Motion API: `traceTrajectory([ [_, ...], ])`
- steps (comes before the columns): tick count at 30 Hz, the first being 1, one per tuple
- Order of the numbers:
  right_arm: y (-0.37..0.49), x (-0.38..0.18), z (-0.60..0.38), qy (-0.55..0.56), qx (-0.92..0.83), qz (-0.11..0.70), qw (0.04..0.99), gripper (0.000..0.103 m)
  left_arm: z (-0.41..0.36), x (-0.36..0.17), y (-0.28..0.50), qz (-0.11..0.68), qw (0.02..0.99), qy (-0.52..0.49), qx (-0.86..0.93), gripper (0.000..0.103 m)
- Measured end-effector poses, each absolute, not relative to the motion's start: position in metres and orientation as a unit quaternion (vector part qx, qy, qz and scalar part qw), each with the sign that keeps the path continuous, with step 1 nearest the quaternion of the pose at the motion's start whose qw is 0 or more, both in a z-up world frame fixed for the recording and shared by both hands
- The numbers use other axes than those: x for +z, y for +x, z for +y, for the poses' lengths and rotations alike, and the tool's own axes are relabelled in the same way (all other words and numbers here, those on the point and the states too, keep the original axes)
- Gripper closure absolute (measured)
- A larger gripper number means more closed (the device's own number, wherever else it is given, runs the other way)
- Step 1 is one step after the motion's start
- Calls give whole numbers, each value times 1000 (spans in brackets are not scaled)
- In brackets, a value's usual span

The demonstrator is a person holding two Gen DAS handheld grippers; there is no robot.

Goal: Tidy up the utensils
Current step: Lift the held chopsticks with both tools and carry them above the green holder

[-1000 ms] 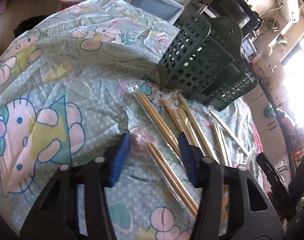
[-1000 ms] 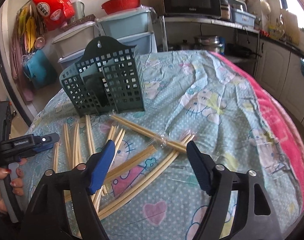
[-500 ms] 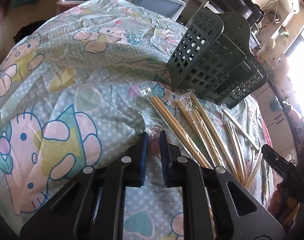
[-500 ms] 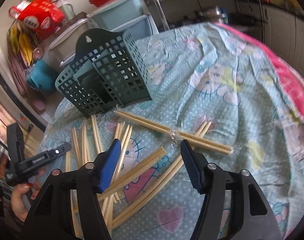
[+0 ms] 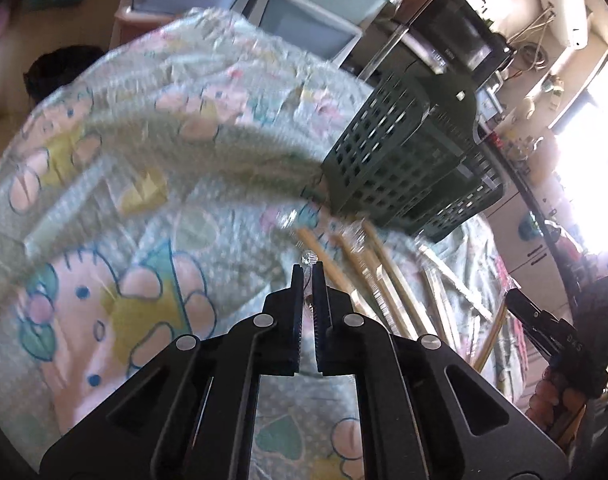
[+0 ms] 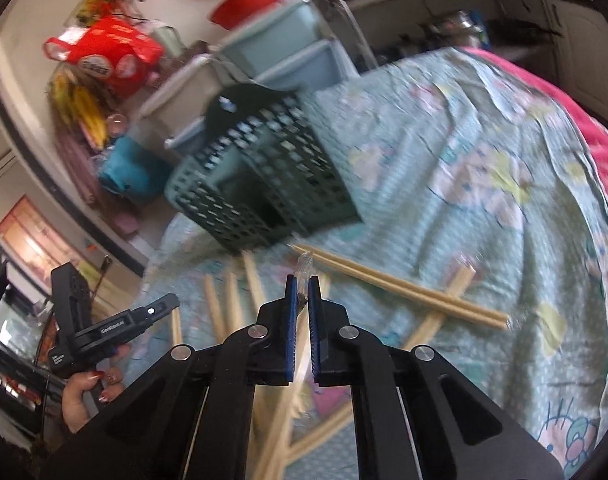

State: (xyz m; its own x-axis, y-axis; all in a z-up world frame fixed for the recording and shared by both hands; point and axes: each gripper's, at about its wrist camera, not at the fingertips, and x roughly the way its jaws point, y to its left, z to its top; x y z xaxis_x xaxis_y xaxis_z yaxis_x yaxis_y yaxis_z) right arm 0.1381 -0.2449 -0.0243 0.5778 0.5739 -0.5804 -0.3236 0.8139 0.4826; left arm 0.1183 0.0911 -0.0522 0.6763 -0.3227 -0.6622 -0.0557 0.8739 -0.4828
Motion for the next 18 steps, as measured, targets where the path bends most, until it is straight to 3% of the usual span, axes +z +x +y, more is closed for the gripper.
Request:
traceTrajectory([
  [18, 127, 89, -208, 98, 345, 249, 899, 99, 66, 68, 119, 271, 931, -200, -143, 101],
])
